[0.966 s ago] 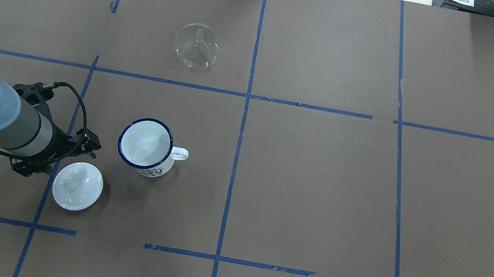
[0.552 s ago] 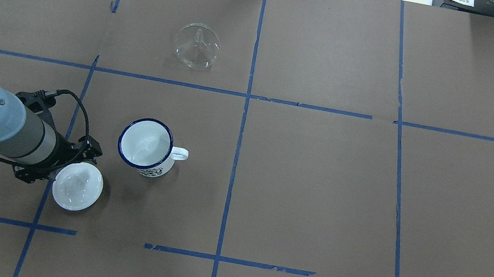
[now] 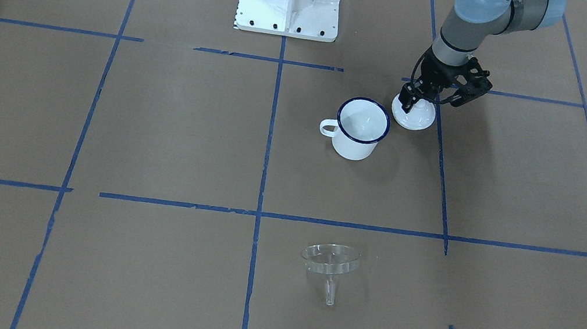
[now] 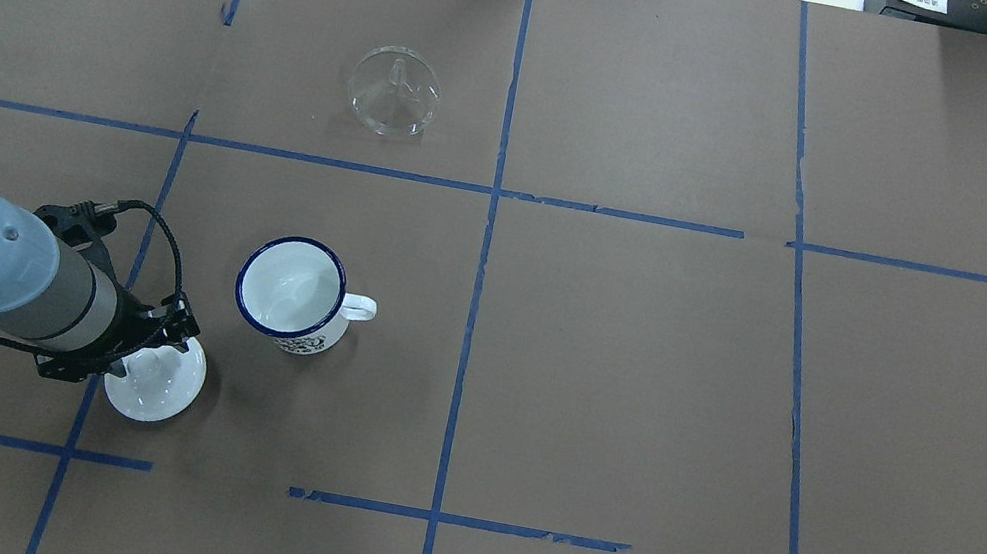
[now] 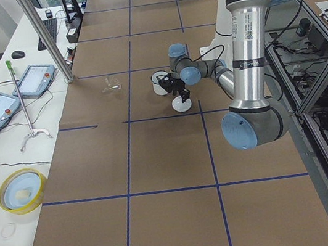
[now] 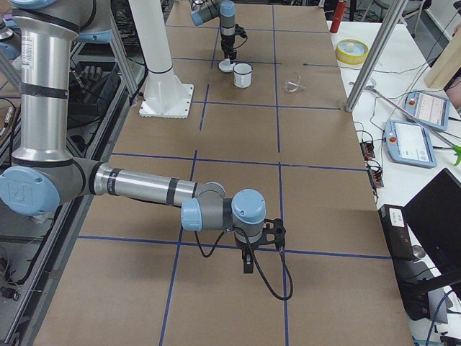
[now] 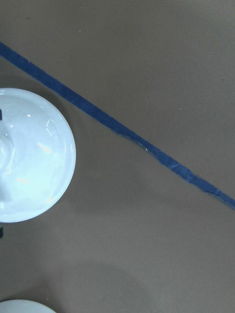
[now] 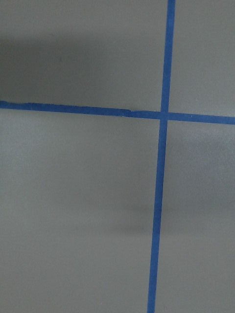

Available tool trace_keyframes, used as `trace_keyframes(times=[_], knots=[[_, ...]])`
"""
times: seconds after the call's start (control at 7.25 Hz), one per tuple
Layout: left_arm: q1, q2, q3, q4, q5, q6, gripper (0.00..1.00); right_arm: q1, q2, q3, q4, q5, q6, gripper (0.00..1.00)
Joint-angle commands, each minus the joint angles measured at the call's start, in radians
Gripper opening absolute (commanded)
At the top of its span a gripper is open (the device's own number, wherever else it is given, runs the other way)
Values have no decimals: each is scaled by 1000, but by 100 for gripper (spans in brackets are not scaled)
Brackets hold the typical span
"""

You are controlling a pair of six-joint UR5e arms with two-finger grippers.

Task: Remove funnel from cup
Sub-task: 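Close the left gripper on the lid knob and lift the lid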

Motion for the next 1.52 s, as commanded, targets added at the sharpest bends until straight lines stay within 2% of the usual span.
trace_keyframes(times=[0.0,0.14,0.28,0.41,0.55,0.69,0.97,1.1,1.38], knots=[[1,10,-2,1,2,-1,42,0,0,0,0,1,0,100],[1,15,-2,1,2,-2,27,0,0,0,0,1,0,100],[1,15,-3,1,2,-5,5,0,0,0,0,-1,0,100],[1,15,-20,1,2,-17,0,0,0,0,0,1,0,100],[-5,15,-49,6,-1,-20,0,0,0,0,0,-1,0,100],[-22,24,-120,51,-4,-20,0,0,0,0,0,-1,0,100],[-57,16,-266,218,-7,-19,0,0,0,2,0,-1,0,100],[-105,-31,-296,283,-9,-19,0,0,0,0,0,1,0,100],[-113,-228,-250,451,-18,-11,0,0,0,0,0,1,0,100]])
